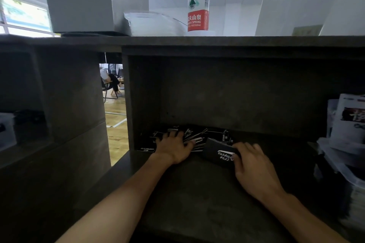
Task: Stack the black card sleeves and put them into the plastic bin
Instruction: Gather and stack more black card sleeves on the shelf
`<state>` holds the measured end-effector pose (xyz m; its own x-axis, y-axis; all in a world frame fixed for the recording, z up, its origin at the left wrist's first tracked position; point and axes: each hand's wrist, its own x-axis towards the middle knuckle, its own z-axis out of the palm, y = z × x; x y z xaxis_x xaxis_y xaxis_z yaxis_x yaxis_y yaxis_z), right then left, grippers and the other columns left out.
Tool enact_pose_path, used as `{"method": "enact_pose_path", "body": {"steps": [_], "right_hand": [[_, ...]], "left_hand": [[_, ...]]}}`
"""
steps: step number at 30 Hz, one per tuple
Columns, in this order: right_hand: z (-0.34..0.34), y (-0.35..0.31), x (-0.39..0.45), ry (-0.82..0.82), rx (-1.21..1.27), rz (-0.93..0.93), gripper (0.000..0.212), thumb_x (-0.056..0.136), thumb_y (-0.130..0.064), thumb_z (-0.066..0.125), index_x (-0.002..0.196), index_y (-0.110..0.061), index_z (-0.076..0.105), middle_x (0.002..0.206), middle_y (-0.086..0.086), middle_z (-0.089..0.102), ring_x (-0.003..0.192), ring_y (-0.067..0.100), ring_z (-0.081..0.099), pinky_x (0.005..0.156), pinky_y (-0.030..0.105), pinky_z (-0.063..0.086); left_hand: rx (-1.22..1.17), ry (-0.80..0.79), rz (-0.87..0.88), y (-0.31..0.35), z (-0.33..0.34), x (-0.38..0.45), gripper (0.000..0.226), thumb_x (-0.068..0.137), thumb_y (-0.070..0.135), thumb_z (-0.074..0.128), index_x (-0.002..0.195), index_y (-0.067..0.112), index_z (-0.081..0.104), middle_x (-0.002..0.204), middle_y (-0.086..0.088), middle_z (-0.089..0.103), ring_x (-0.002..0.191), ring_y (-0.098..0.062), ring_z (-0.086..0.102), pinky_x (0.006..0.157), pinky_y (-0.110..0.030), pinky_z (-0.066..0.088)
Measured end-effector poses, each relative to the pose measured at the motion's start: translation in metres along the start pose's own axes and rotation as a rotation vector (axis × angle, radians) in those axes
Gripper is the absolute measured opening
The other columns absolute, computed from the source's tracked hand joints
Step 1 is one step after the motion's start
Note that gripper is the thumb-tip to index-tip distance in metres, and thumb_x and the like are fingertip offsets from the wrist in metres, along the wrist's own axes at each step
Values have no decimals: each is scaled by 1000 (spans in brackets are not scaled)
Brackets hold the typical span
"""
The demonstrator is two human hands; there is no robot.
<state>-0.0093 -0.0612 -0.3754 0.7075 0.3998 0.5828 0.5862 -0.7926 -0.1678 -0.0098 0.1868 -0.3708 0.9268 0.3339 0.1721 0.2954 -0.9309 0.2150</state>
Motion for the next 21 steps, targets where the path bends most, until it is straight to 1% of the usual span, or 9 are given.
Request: {"method": "enact_pose_path", "body": {"steps": [4, 7, 10, 12, 14, 16, 17, 19, 21], "right_hand": [[-6, -1, -1, 15, 37, -1, 22, 97, -30, 50, 118, -26, 56, 114, -6, 59, 104, 11, 48, 83, 30, 47], [-9, 1, -1, 56, 26, -9, 21, 94, -29, 52, 113, -25, 59, 107, -6, 61, 99, 12, 49, 78, 31, 47], [-10, 5, -1, 53, -34, 25, 24, 95, -30, 52, 118, -25, 58, 109, -3, 61, 99, 14, 50, 78, 31, 46], [-11, 9, -1, 46, -68, 68, 27, 96, -31, 51, 123, -25, 56, 112, -2, 61, 101, 15, 51, 81, 31, 47], [-13, 12, -1, 46, -76, 104, 27, 97, -30, 50, 123, -25, 55, 112, -1, 61, 102, 15, 51, 81, 31, 47], [-13, 13, -1, 48, -74, 127, 26, 97, -30, 50, 122, -25, 55, 112, 0, 61, 101, 16, 52, 80, 32, 48], [-13, 13, -1, 52, -73, 134, 26, 96, -29, 51, 121, -25, 55, 112, 0, 61, 101, 17, 52, 80, 33, 48], [-13, 13, -1, 69, -62, 147, 26, 95, -27, 52, 120, -23, 56, 112, 2, 62, 102, 18, 53, 81, 34, 49], [-15, 14, -1, 84, -36, 168, 25, 94, -25, 54, 119, -21, 58, 111, 3, 62, 103, 20, 53, 80, 34, 47]], "left_hand": [[70, -38, 96, 5, 1, -28, 80, 86, 78, 19, 151, 33, 25, 159, -1, 24, 142, -32, 24, 112, -58, 21], [44, -48, 155, 9, 2, -42, 66, 91, 67, 17, 151, 38, 26, 159, 5, 24, 142, -28, 23, 111, -55, 18], [-169, -84, 212, 11, -9, -43, 50, 97, 49, 33, 145, 37, 41, 151, 5, 38, 138, -23, 34, 114, -49, 25], [-340, 28, 205, 6, -16, -41, 37, 97, 38, 45, 132, 33, 56, 135, 2, 55, 124, -19, 50, 110, -47, 35], [-237, 165, 163, -3, -18, -38, 39, 98, 39, 49, 135, 29, 54, 140, -1, 49, 128, -22, 46, 112, -45, 31], [-133, 120, 155, -9, -14, -40, 49, 101, 45, 43, 145, 24, 44, 152, -3, 38, 139, -24, 34, 116, -42, 25], [-125, 94, 175, -8, -11, -43, 48, 102, 45, 41, 144, 23, 46, 151, -4, 41, 139, -24, 36, 115, -40, 28], [-164, 150, 216, -5, -8, -50, 38, 101, 44, 42, 127, 23, 61, 131, -4, 59, 124, -24, 52, 105, -39, 39], [-210, 227, 224, -3, -7, -55, 27, 98, 44, 50, 109, 24, 65, 113, -2, 62, 109, -22, 58, 98, -40, 43]]}}
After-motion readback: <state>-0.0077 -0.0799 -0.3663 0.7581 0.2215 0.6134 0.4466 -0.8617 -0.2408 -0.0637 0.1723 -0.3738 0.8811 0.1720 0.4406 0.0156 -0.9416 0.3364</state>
